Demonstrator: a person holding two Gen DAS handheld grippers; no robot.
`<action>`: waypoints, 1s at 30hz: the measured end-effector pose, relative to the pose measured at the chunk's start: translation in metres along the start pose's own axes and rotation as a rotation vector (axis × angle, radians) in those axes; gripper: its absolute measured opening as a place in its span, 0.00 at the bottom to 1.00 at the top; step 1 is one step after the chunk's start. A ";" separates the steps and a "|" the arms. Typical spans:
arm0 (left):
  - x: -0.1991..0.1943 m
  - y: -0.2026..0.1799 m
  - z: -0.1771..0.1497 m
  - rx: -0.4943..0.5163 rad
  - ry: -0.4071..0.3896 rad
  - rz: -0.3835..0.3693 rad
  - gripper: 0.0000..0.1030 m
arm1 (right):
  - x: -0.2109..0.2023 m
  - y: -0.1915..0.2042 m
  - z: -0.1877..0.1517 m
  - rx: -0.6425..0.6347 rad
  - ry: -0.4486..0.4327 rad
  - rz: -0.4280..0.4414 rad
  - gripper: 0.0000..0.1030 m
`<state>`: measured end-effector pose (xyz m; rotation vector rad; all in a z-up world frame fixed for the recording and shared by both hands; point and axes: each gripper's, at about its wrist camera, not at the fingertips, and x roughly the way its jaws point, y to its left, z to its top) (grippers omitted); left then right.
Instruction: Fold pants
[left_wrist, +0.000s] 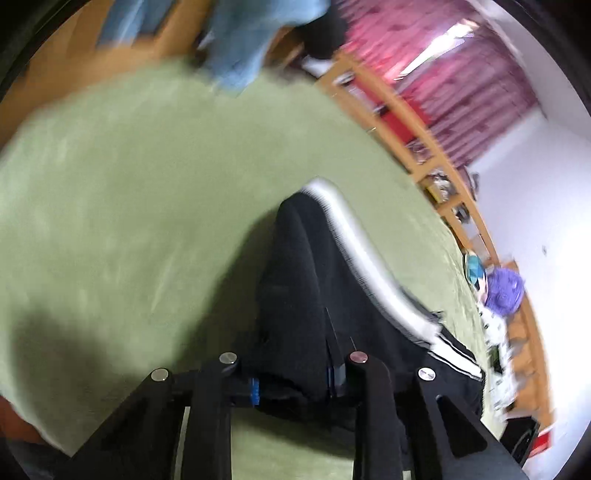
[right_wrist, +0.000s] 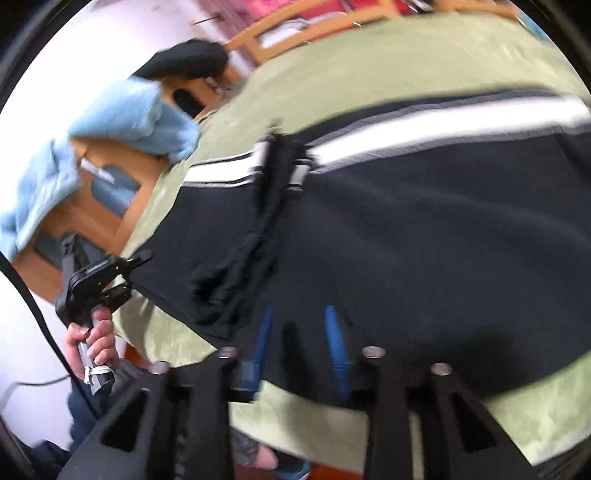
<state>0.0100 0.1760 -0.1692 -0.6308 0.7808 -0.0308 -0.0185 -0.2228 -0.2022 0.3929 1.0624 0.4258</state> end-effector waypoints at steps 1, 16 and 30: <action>-0.009 -0.019 0.003 0.051 -0.024 -0.002 0.22 | -0.013 -0.012 -0.001 0.018 -0.032 -0.045 0.28; -0.010 -0.404 -0.084 0.693 -0.008 -0.314 0.21 | -0.208 -0.180 -0.020 0.250 -0.365 -0.200 0.37; 0.065 -0.365 -0.130 0.609 0.174 -0.184 0.58 | -0.228 -0.239 -0.022 0.341 -0.421 -0.081 0.54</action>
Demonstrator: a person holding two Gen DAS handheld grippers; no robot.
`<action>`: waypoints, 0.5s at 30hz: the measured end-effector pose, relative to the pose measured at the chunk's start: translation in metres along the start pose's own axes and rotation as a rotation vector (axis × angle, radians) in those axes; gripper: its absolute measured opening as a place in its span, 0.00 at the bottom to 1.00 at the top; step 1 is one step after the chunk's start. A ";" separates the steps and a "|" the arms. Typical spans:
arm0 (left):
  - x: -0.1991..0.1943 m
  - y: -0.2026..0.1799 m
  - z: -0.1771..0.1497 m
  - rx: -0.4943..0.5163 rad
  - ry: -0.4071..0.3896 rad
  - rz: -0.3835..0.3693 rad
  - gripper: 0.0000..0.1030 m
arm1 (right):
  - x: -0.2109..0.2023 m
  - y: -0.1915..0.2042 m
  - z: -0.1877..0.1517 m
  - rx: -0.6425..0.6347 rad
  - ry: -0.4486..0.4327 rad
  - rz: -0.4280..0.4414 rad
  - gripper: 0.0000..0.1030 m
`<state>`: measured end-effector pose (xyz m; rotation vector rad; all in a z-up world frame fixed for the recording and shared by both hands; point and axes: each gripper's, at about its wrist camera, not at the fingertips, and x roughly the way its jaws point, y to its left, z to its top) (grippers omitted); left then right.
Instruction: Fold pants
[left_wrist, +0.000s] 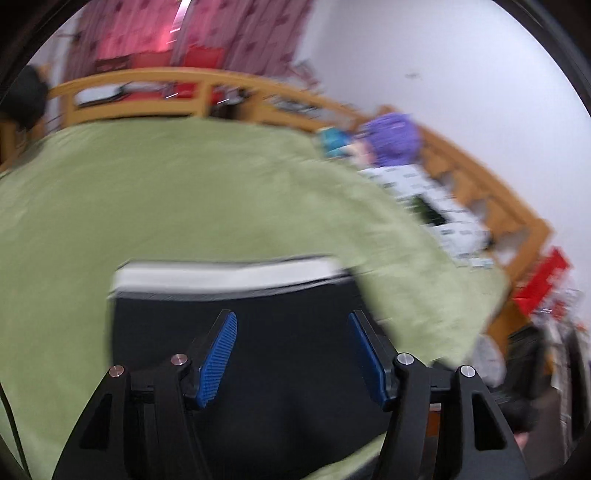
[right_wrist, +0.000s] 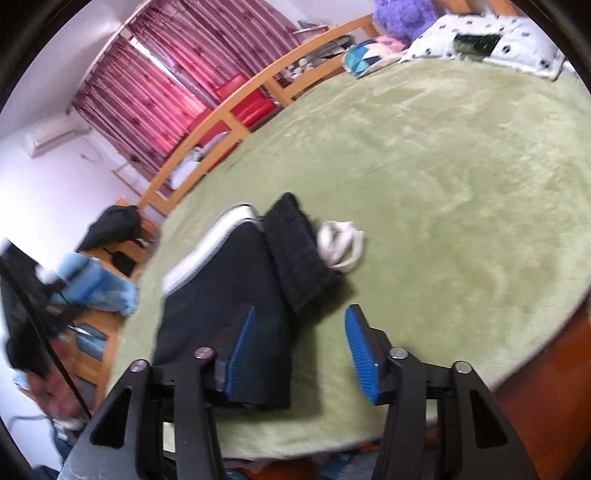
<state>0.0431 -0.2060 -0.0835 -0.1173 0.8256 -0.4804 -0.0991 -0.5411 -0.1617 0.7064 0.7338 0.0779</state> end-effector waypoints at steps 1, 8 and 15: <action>0.003 0.017 -0.007 -0.029 0.021 0.037 0.58 | 0.009 0.004 0.001 0.004 0.017 0.026 0.55; 0.015 0.090 -0.055 -0.188 0.137 0.167 0.58 | 0.087 0.033 -0.031 -0.096 0.262 0.000 0.20; 0.021 0.107 -0.078 -0.257 0.157 0.141 0.58 | 0.050 0.104 0.004 -0.392 0.133 0.029 0.14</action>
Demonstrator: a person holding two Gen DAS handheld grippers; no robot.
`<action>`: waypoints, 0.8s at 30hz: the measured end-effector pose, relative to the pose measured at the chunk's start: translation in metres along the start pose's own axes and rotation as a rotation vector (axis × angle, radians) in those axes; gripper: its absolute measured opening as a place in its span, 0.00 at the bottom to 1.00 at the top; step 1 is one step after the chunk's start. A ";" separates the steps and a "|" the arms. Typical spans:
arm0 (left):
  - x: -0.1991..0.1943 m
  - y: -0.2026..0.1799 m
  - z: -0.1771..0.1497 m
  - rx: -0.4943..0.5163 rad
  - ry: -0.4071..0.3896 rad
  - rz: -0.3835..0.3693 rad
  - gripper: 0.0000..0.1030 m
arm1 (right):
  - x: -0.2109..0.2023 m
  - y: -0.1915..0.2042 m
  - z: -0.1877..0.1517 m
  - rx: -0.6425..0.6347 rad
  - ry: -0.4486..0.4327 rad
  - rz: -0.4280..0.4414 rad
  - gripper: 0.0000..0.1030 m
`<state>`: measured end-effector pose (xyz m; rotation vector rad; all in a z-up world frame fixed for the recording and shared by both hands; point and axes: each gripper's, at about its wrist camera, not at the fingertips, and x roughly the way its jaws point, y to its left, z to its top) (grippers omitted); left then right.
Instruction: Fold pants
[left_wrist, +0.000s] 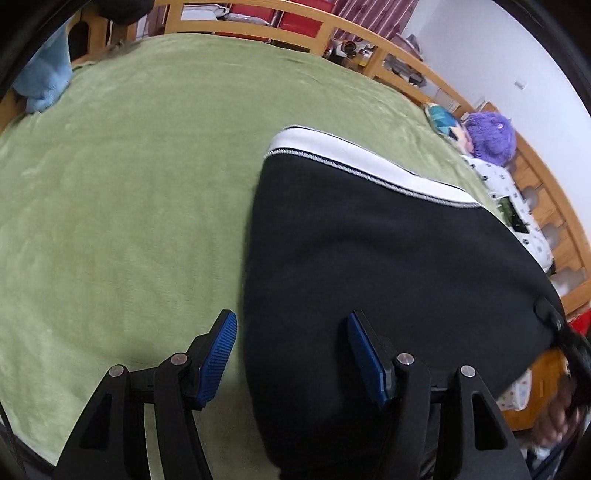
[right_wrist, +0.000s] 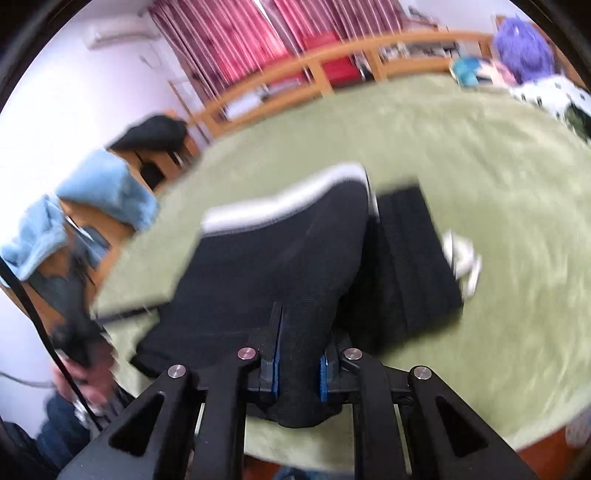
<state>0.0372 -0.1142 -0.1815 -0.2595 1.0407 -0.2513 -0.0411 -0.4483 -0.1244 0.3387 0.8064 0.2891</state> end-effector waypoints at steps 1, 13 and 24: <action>-0.002 -0.002 0.000 0.005 -0.002 -0.017 0.58 | -0.001 -0.003 0.008 -0.009 -0.009 -0.008 0.14; 0.028 0.000 0.029 0.012 0.063 -0.120 0.68 | 0.020 -0.085 -0.013 0.123 0.054 -0.225 0.52; 0.079 -0.002 0.039 -0.011 0.140 -0.178 0.68 | 0.068 -0.113 0.008 0.220 0.105 -0.087 0.58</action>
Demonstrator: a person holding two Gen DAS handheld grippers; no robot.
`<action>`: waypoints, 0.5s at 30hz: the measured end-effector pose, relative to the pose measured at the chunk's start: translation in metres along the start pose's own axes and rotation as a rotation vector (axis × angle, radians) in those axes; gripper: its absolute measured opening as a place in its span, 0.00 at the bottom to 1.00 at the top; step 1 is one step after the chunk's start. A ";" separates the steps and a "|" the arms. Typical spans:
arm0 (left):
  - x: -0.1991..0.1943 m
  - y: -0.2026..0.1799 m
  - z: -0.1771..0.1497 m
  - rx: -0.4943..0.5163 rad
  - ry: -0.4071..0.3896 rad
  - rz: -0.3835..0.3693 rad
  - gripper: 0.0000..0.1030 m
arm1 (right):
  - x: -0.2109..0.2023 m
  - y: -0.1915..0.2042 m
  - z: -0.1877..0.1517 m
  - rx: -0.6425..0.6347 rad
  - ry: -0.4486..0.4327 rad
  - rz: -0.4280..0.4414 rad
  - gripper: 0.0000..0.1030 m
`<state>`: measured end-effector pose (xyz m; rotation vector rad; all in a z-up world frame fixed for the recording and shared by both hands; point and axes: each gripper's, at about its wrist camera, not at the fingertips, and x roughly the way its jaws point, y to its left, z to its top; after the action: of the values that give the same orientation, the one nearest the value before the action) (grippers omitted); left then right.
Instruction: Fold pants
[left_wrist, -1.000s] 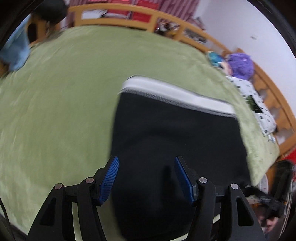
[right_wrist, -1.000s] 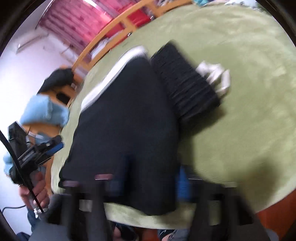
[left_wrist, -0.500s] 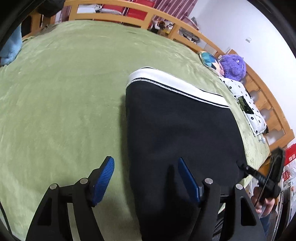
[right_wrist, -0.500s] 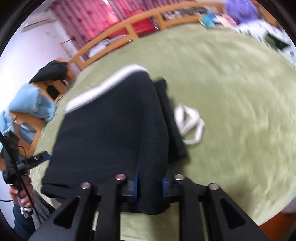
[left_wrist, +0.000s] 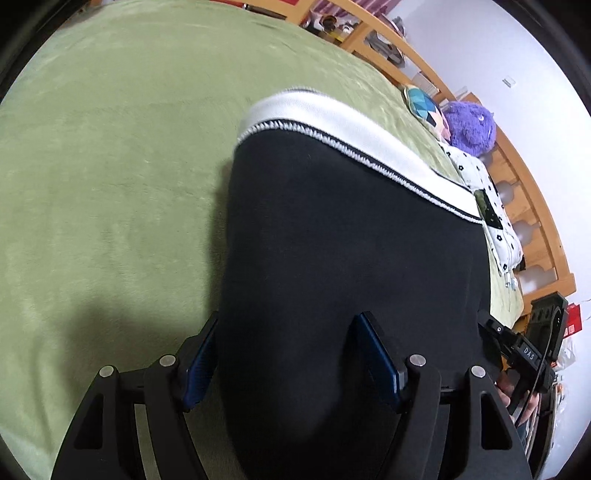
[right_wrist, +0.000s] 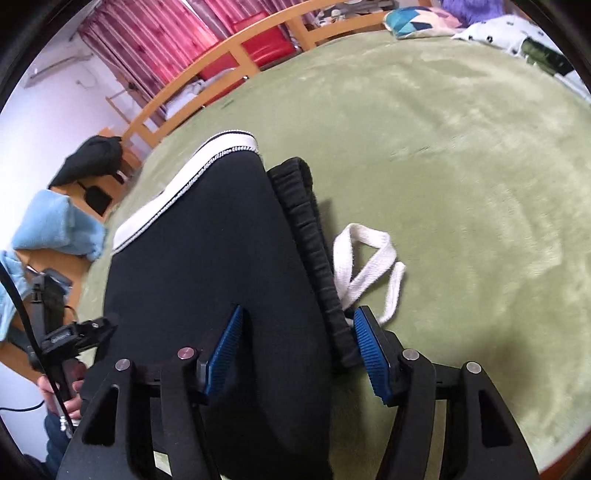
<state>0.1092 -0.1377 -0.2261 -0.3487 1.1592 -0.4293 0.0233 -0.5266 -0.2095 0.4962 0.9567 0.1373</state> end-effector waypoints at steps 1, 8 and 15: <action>0.002 -0.002 0.001 0.002 0.004 -0.007 0.68 | 0.003 -0.003 0.001 0.010 0.014 0.011 0.59; 0.006 -0.004 0.007 -0.020 0.010 -0.047 0.39 | 0.024 -0.008 0.008 0.038 0.049 0.034 0.71; -0.026 -0.005 0.022 -0.010 -0.023 -0.123 0.22 | 0.001 0.024 0.002 0.001 -0.041 0.024 0.30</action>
<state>0.1200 -0.1288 -0.1951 -0.4338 1.1216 -0.5259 0.0278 -0.5063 -0.1980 0.5102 0.9109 0.1476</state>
